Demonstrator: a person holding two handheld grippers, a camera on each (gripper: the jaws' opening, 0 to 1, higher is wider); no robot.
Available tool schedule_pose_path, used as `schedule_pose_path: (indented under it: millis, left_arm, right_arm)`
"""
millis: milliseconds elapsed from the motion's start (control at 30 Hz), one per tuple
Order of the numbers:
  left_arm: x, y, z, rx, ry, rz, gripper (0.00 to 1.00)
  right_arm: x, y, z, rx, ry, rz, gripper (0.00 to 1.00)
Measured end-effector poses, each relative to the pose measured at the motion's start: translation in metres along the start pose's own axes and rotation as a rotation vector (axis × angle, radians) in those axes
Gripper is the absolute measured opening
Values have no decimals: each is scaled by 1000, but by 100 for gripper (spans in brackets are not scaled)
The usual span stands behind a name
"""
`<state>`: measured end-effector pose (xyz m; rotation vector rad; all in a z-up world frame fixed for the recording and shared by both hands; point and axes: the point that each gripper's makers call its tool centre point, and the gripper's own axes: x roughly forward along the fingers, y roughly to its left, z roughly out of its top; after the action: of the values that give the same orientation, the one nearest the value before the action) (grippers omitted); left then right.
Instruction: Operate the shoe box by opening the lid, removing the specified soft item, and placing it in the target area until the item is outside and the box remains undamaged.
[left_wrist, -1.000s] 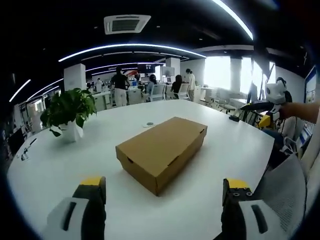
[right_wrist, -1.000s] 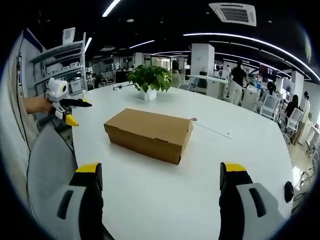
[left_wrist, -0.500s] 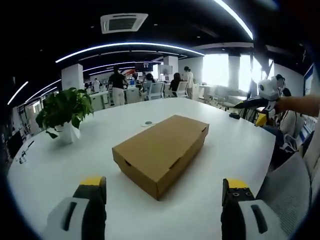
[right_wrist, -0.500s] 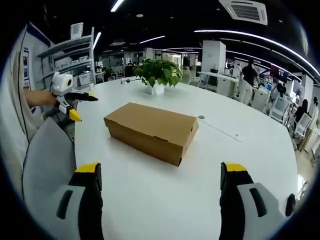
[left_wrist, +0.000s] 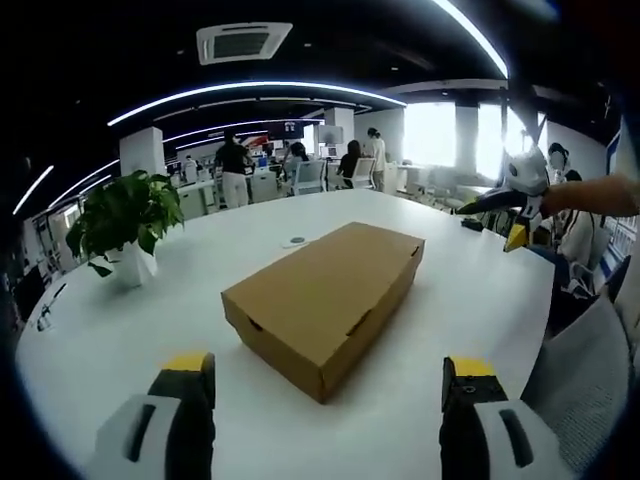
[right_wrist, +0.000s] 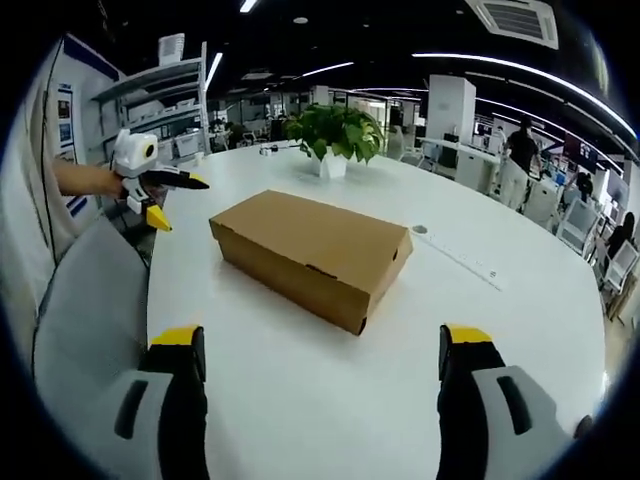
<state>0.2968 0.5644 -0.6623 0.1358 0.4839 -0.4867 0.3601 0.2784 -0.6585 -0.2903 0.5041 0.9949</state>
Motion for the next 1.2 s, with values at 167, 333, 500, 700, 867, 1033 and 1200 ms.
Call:
schedule_pose_path:
  millis: [167,333,500,700,867,1033,1200]
  left_arm:
    - [8,5,2,0,-5,15,94]
    - [16,7,2,0,-3,25,90]
    - [25,5,0,1,5,34,87]
    - [34,2,-7,-13,24,42,81]
    - [40,0,-13,-27,39,58,77]
    - [49,2,-22,-33,47,76,73]
    - [56,5,-25,-36,57,102,71]
  right_arm:
    - [13,-5,2,-24,-2,20,88]
    - [26,-10,3,-39,-4,44,85]
    - [39,-16,4,-62,2,68,80]
    - [53,-25,3,-87,13,87,73]
    - [65,-31,1,-92,22,100,68]
    - [76,-33,-3,-97,34,117,65]
    - [88,-34,-5,-97,42,129,62]
